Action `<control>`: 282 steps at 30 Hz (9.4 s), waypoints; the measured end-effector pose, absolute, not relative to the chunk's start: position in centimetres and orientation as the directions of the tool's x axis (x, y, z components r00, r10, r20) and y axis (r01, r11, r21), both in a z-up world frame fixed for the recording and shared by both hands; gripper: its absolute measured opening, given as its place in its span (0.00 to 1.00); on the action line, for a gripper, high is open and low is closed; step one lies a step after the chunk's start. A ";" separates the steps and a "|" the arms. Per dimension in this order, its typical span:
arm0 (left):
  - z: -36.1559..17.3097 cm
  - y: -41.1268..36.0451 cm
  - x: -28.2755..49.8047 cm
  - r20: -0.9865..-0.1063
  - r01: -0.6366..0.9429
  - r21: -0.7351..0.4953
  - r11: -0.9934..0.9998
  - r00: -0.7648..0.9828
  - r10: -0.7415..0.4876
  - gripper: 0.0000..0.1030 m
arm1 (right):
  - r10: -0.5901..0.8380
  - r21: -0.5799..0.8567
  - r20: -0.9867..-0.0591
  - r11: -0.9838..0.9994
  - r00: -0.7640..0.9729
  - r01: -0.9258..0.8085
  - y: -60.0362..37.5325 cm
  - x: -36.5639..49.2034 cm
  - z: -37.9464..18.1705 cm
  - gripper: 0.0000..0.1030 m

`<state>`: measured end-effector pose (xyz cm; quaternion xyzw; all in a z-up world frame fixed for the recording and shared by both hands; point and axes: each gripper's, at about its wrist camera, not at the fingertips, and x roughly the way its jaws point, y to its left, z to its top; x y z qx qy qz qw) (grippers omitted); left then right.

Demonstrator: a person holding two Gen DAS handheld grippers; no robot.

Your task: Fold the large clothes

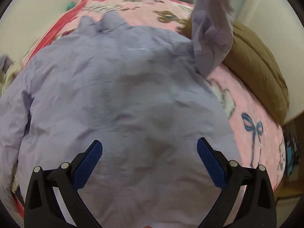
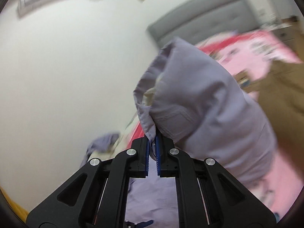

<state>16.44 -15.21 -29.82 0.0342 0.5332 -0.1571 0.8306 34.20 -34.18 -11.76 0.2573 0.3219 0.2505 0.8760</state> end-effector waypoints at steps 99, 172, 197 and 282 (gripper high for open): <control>-35.4 -1.5 35.7 -0.871 0.297 -0.090 0.951 0.439 -0.220 0.12 | -0.296 -0.375 -0.829 0.924 0.475 -0.078 -35.6 28.8 -38.0 0.12; -31.3 -7.3 38.0 -0.817 0.360 -0.058 0.931 0.519 -0.251 0.55 | 0.086 0.096 -0.690 0.995 0.719 -0.027 -34.0 31.3 -30.7 0.69; -30.2 -3.6 33.4 -0.774 0.194 -0.123 0.973 0.595 -0.217 0.69 | 0.053 0.017 -0.730 0.998 0.682 -0.058 -28.8 29.1 -30.6 0.72; -26.2 -17.2 33.6 -0.588 0.308 -0.032 0.951 0.763 -0.267 0.12 | -0.015 0.196 -0.850 0.919 0.527 0.342 -37.7 14.4 -28.7 0.86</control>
